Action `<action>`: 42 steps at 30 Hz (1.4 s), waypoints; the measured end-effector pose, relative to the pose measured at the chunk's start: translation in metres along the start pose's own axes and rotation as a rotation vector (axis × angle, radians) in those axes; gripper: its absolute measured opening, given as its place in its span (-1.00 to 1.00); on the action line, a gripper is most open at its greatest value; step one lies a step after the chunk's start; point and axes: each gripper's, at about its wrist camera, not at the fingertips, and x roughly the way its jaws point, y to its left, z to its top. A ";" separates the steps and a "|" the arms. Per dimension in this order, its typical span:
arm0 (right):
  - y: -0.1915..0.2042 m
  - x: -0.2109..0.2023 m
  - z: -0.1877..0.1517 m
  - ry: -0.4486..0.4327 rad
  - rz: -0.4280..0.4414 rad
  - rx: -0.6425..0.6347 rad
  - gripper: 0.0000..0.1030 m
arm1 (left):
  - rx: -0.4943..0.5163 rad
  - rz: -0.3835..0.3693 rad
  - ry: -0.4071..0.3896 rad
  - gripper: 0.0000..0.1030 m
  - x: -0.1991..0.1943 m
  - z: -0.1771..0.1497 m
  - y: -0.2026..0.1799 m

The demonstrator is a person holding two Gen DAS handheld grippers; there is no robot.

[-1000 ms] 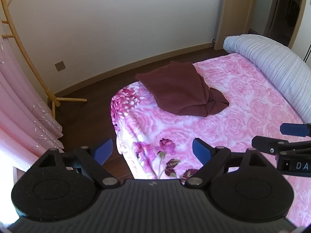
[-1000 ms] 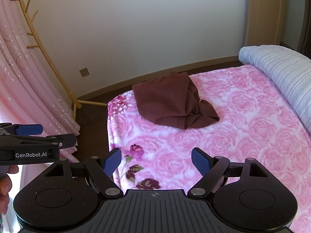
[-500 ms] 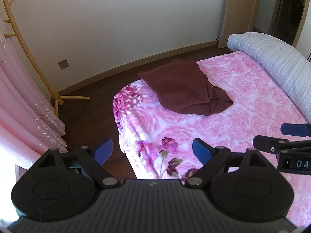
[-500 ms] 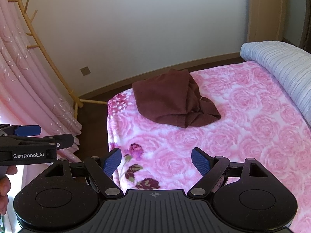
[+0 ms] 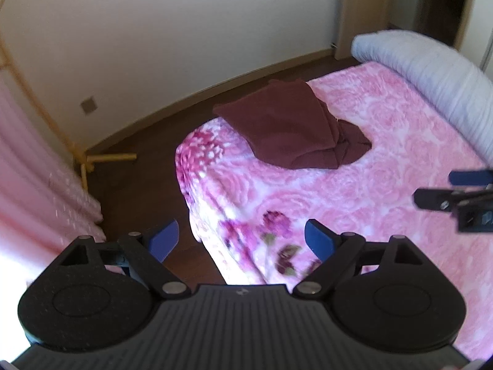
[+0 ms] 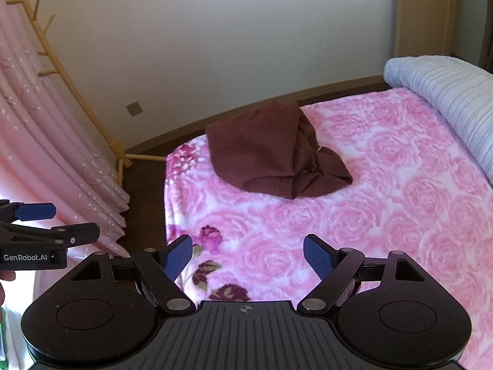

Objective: Fold clothes
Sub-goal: 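Grasp the brown vest with the left gripper while the right gripper grasps it too, then lift the vest with both grippers and shake it out above the bed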

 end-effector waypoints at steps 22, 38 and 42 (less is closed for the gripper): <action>-0.087 0.299 0.134 0.068 -0.044 -0.076 0.60 | -0.012 -0.422 0.136 0.65 0.368 0.157 0.051; -0.112 0.229 0.143 -0.006 -0.028 0.037 -0.77 | 0.266 -0.629 -0.139 -0.78 0.265 0.180 0.014; -0.128 0.128 0.105 -0.094 -0.127 0.035 -0.77 | 0.375 -0.782 -0.222 -0.78 0.194 0.157 -0.036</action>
